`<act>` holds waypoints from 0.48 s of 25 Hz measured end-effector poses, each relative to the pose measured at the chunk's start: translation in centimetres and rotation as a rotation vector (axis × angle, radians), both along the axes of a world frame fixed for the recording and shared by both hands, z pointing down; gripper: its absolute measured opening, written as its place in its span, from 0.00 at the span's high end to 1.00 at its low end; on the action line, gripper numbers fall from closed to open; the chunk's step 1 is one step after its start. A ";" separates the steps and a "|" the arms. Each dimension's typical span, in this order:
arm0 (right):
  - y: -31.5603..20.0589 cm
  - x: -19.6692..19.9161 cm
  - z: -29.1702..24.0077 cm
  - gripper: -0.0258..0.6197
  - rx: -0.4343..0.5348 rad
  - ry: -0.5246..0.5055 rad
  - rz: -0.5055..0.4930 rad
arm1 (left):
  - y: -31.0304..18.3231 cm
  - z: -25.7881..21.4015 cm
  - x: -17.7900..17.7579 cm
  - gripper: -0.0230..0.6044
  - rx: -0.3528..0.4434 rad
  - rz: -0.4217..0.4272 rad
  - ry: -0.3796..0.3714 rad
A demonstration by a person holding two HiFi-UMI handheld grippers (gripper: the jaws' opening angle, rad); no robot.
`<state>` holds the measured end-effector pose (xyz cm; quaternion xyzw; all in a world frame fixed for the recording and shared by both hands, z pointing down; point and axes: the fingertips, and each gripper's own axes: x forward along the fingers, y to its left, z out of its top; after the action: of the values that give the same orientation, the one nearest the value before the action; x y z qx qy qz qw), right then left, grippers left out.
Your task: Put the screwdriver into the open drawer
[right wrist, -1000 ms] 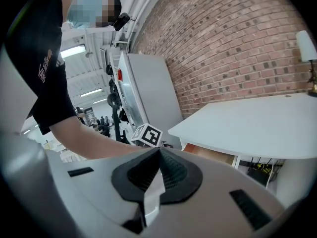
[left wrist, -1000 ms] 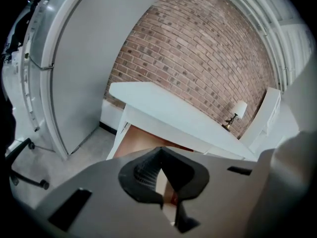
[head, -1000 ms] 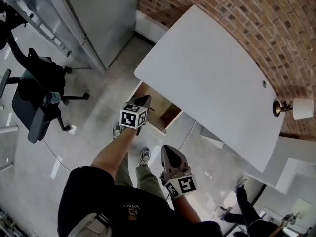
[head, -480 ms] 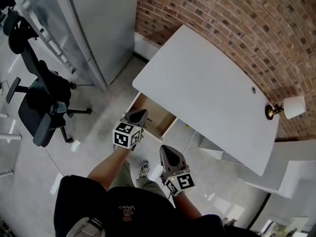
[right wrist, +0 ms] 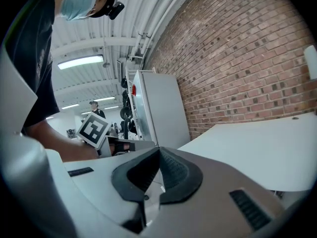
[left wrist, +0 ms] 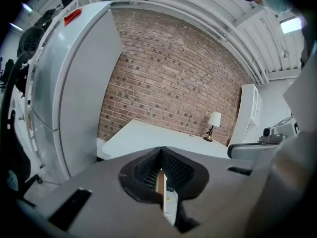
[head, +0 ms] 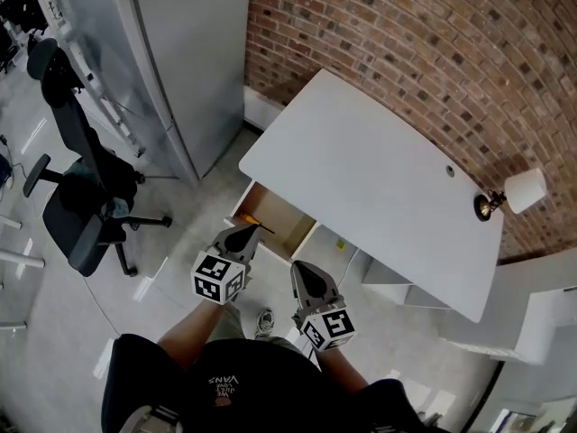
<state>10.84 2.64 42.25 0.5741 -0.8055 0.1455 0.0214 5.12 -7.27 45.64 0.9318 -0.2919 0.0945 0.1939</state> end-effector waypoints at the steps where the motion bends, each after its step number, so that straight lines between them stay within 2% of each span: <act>1: 0.2 0.1 -0.4 0.97 0.007 0.000 -0.002 | 0.5 -0.7 -0.2 0.95 0.014 -0.003 0.001; 12: 2.5 0.2 -3.8 0.97 0.078 0.014 -0.037 | 5.7 -6.3 -2.4 0.95 0.102 -0.053 0.019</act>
<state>11.08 5.13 38.41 0.5606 -0.8208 0.1095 0.0070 2.73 -1.62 39.38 0.9332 -0.3192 0.0652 0.1513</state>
